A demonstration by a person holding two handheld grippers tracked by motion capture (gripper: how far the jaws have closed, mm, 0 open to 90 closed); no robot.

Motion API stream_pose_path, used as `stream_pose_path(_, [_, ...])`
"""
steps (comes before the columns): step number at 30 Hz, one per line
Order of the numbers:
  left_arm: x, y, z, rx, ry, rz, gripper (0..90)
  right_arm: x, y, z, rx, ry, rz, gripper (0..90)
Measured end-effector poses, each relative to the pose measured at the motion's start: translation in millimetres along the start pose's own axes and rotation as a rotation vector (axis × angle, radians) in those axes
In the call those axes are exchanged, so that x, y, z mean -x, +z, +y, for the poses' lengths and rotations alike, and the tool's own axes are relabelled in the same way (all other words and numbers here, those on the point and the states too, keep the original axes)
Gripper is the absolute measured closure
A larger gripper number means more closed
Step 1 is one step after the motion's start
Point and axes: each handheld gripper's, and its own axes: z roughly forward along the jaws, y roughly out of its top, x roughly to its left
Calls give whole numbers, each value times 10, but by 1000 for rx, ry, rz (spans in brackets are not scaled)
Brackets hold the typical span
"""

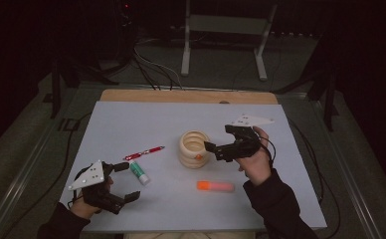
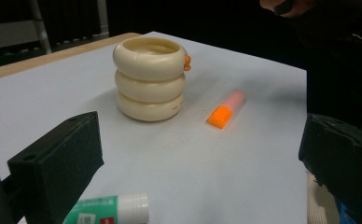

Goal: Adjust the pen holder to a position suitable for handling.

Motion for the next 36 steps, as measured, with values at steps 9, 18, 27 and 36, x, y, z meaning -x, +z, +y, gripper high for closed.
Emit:
stream_pose_path(9, [-107,20,132,-17,20,-3,3,37,-124,-264,50,-39,15,12])
stream_pose_path(18, [-269,41,261,-52,42,13,2,101,-117,-584,64,-44,90,60])
stream_pose_path(27, [-459,96,326,-78,49,6,2,107,-241,-716,109,-53,117,31])
stream_pose_path(36, [-701,201,321,-105,18,-10,3,105,-337,-788,115,-94,149,0])
